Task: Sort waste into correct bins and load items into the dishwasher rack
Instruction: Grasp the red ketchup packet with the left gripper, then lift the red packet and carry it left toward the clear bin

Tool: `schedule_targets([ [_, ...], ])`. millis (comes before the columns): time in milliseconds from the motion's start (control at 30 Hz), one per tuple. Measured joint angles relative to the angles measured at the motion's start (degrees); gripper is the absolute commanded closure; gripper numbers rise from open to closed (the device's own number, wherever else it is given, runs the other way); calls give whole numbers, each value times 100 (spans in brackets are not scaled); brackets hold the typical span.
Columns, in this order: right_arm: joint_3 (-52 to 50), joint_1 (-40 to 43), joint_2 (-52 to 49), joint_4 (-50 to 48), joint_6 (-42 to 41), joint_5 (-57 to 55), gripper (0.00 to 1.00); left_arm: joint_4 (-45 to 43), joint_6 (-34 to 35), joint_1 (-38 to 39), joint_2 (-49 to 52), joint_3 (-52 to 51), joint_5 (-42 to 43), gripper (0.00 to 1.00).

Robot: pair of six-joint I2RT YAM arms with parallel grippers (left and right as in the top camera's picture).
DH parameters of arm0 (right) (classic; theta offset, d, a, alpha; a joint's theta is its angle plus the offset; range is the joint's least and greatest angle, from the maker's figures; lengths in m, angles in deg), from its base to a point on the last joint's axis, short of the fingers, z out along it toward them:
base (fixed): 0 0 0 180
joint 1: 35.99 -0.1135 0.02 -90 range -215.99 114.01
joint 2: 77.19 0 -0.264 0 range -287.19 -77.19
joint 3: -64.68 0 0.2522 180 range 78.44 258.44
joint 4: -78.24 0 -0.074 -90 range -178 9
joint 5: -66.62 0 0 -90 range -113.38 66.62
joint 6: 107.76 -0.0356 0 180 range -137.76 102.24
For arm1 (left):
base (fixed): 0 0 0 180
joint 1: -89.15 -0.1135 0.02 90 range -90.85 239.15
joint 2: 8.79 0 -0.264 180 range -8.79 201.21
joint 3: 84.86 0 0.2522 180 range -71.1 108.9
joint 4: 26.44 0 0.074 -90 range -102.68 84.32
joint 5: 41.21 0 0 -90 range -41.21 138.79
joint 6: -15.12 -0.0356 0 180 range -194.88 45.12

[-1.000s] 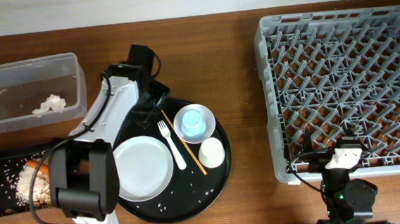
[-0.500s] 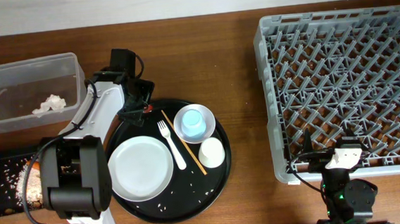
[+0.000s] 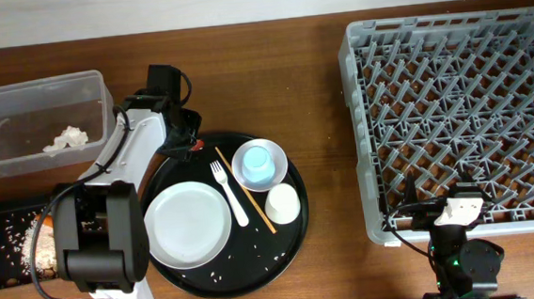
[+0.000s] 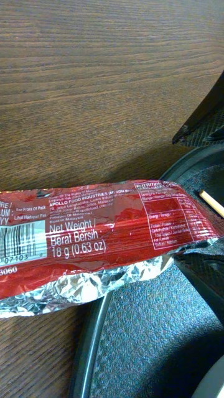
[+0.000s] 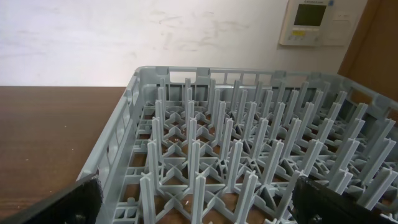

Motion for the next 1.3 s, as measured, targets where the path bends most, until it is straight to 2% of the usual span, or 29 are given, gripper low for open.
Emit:
schedule_targets([
  [100, 0, 0, 0, 0, 2, 0, 1, 0, 0, 0, 0, -2, 0, 50],
  [333, 0, 0, 0, 0, 2, 0, 1, 2, 0, 2, 0, -2, 0, 67],
  [467, 0, 0, 0, 0, -2, 0, 1, 42, -2, 0, 0, -2, 0, 67],
  [500, 0, 0, 0, 0, 0, 0, 1, 50, -2, 0, 0, -2, 0, 63],
  [833, 0, 0, 0, 0, 0, 0, 1, -278, -4, 2, 0, -293, 26, 64],
  [867, 0, 0, 0, 0, 0, 0, 1, -278, -4, 2, 0, -293, 26, 67],
  [1000, 0, 0, 0, 0, 0, 0, 1, -278, -13, 2, 0, -295, 20, 97],
  [1167, 0, 0, 0, 0, 2, 0, 1, -247, -52, 2, 0, -297, 17, 99],
  [1300, 0, 0, 0, 0, 0, 0, 1, -245, -442, 2, 0, -297, 24, 99],
])
